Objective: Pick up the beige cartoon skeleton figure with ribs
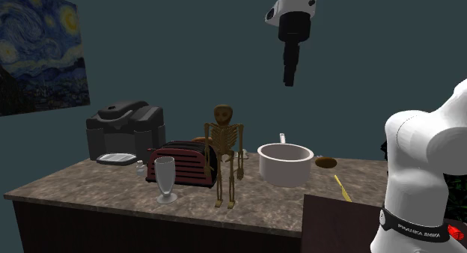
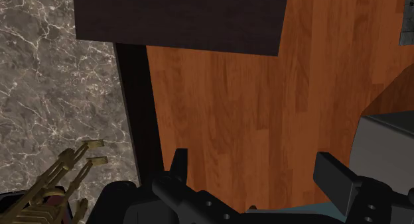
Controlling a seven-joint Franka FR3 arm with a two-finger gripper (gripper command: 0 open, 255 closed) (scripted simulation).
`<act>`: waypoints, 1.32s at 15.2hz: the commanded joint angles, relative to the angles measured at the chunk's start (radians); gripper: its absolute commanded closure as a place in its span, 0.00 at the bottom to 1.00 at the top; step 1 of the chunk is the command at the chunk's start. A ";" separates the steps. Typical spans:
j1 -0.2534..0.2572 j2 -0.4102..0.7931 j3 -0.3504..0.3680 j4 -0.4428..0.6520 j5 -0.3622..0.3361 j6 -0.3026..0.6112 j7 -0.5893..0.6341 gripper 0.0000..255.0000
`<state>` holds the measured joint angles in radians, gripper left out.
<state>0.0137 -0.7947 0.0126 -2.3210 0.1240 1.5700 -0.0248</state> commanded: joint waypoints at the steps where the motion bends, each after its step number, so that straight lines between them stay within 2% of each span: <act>1: 0.000 0.000 0.000 0.000 0.000 0.000 0.000 0.00; 11: -0.045 0.236 -0.174 0.042 -0.078 0.159 -0.213 0.00; 20: -0.067 0.524 -0.316 0.187 -0.067 0.266 -0.408 0.00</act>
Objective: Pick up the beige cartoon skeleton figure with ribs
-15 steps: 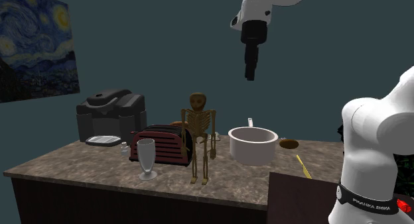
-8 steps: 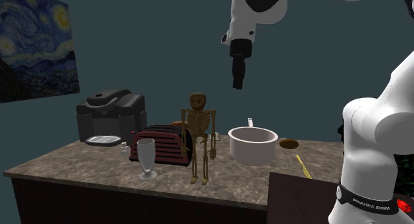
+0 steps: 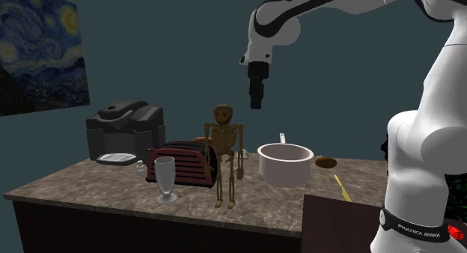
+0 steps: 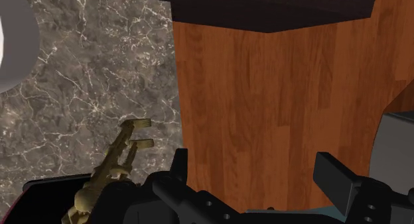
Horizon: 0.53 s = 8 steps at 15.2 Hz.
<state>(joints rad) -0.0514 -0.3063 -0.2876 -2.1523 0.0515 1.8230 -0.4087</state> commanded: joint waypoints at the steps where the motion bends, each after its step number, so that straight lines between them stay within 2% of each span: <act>1: -0.005 0.072 -0.029 0.041 0.013 0.021 -0.047 0.00; 8: -0.040 0.340 -0.107 0.236 0.098 0.047 -0.209 0.00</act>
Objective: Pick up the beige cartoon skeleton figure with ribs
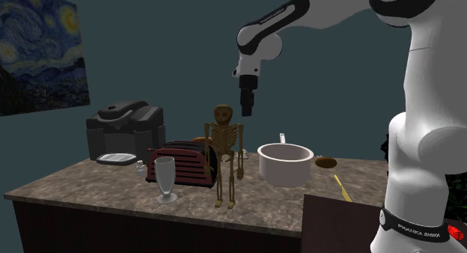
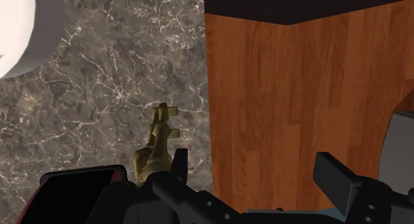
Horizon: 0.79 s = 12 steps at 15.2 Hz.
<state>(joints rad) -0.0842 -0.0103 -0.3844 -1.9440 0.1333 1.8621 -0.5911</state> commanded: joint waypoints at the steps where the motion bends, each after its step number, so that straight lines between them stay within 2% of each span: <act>1: -0.016 0.085 -0.017 0.062 0.032 0.006 -0.049 0.00; 6: -0.070 0.270 -0.032 0.231 0.104 -0.015 -0.137 0.00; 12: -0.071 0.292 -0.026 0.179 0.118 0.056 -0.153 0.00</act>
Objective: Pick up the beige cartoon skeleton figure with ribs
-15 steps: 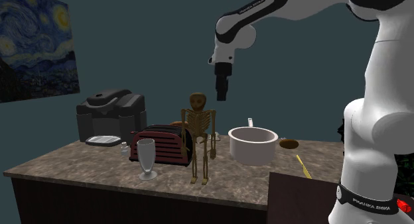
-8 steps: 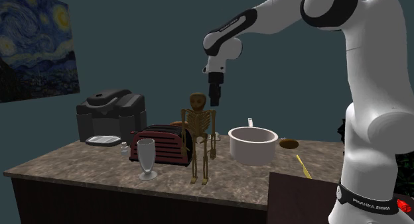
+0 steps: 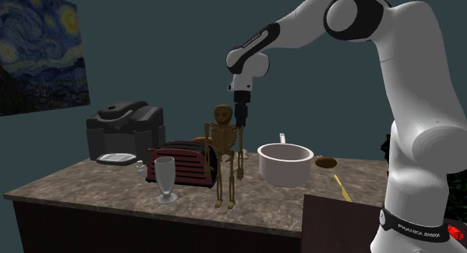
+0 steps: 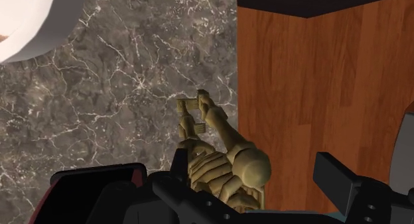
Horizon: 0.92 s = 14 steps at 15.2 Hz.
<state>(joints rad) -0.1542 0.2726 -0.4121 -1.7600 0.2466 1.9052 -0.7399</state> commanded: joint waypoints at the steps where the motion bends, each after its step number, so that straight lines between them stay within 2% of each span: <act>1: -0.002 0.014 0.002 -0.012 0.008 0.025 -0.007 0.00; 3: -0.002 0.016 0.003 -0.017 0.009 0.031 -0.009 0.00; 4: -0.002 0.019 0.003 -0.016 0.010 0.032 -0.009 1.00; 14: -0.002 0.012 0.002 -0.009 0.006 0.020 -0.006 1.00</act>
<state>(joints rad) -0.1553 0.2874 -0.4096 -1.7742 0.2545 1.9323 -0.7465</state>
